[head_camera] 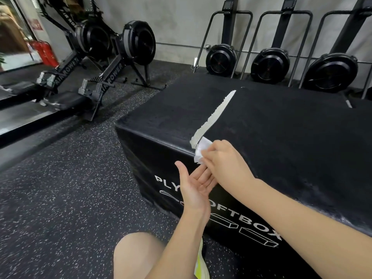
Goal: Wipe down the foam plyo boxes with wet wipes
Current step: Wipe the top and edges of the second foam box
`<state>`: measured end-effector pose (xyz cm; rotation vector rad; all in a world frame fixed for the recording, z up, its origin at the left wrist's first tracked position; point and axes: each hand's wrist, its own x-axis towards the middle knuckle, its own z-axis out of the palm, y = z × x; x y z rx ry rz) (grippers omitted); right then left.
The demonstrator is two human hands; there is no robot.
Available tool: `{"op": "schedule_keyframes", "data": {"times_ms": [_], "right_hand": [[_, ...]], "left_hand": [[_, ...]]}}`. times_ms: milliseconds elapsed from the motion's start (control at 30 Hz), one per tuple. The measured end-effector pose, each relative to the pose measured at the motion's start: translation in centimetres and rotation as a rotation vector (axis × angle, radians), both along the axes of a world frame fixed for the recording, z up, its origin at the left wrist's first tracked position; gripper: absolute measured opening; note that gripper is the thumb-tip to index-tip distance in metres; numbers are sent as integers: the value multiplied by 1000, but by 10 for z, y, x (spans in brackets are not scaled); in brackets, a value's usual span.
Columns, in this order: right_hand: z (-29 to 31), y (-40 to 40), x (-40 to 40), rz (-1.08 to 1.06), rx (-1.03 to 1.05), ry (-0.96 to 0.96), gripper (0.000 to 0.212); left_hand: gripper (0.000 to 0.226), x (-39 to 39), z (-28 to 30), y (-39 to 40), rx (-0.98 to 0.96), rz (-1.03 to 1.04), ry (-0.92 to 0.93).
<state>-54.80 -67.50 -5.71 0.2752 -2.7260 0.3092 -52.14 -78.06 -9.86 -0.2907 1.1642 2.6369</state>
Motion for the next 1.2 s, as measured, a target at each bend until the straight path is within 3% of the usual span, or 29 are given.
{"op": "schedule_keyframes", "data": {"times_ms": [100,233,300,467,600,733,867,1067,1200], "right_hand": [[-12,31,31,17,16,111,5],[-29,74,82,-13,33,227,23],[-34,85,96,-44,31,237,33],[-33,64,72,-8,-36,209,27],[-41,61,66,-45,-106,147,24],[-48,102,111,-72,58,181,36],[-47,145,163,-139,78,227,27],[-53,125,131,-135,8,190,36],[-52,104,111,-134,-17,236,22]], "left_hand": [[99,1,1,2,29,3,-4],[93,9,6,7,88,-27,14],[92,14,11,12,122,-46,-1],[80,31,16,32,114,-133,32],[85,34,7,37,66,-139,80],[89,31,1,36,23,-130,91],[93,29,2,38,25,-123,133],[87,32,2,42,-43,-69,146],[87,35,1,45,-61,-53,146]]}}
